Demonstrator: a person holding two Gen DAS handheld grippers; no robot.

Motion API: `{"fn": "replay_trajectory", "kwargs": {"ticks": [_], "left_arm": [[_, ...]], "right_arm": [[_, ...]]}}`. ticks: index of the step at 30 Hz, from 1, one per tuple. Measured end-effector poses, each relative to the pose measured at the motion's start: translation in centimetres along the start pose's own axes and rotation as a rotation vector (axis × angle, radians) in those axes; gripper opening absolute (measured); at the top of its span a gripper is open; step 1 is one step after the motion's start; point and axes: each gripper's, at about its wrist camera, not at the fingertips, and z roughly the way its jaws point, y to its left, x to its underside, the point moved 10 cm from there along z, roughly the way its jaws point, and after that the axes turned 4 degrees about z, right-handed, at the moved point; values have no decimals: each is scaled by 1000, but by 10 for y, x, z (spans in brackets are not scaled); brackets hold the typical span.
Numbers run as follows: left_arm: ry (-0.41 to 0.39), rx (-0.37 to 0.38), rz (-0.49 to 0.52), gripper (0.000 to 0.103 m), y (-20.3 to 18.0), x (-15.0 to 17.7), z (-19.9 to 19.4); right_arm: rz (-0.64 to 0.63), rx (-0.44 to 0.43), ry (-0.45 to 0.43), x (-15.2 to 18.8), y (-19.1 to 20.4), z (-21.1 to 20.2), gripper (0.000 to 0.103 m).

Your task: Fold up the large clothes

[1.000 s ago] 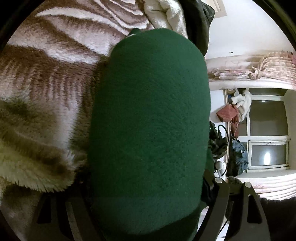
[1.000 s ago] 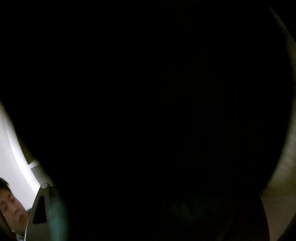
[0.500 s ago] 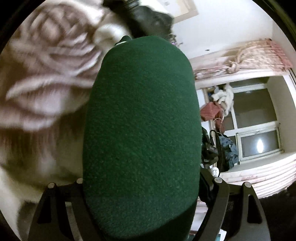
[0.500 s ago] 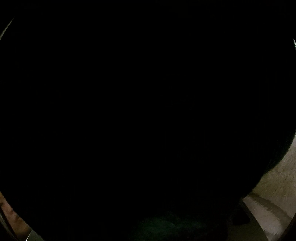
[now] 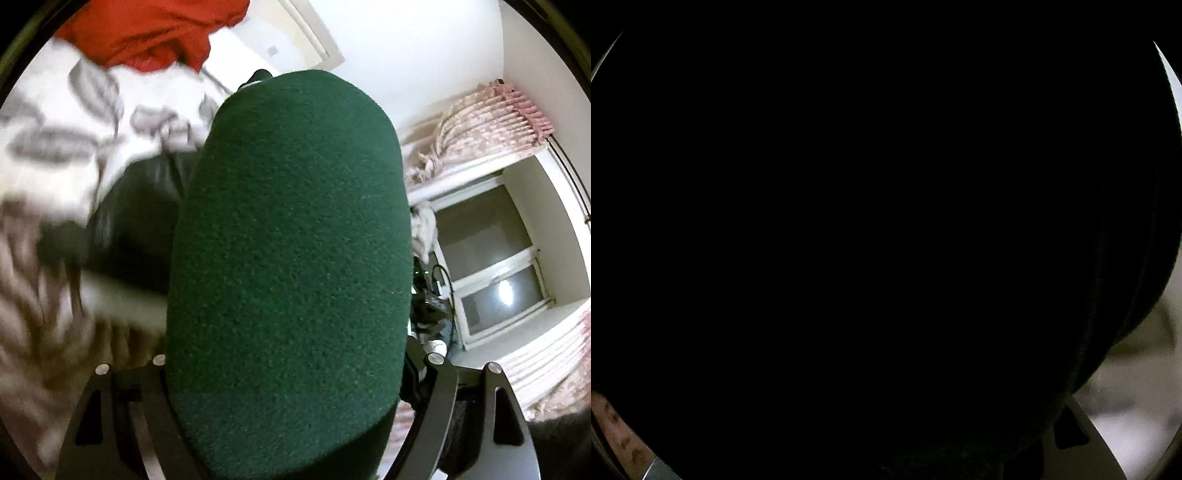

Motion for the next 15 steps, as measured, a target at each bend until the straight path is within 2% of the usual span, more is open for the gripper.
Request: {"fn": "replay_trajectory", "kwargs": {"ticks": [2,4,7,10,12,15], "left_arm": [[-8,-19,11,80,18,-37,11],[-5,-39,9,80,46,-58,21],[30,-89,-31,80,107,-62,34],[103,-154,-126,82,173,-52,58],[130,-170,-150,82,206,-48,64],[145,-181,-155,82,208,-46,63]], "right_arm": [[-11,13,1,-41,7,18,44],[-5,19,8,-81,4,43,43],[31,54,39,-126,-24,86,43],[78,125,60,-151,-66,123,43],[91,121,59,-158,-79,134,43],[97,149,54,-163,-81,147,47]]}}
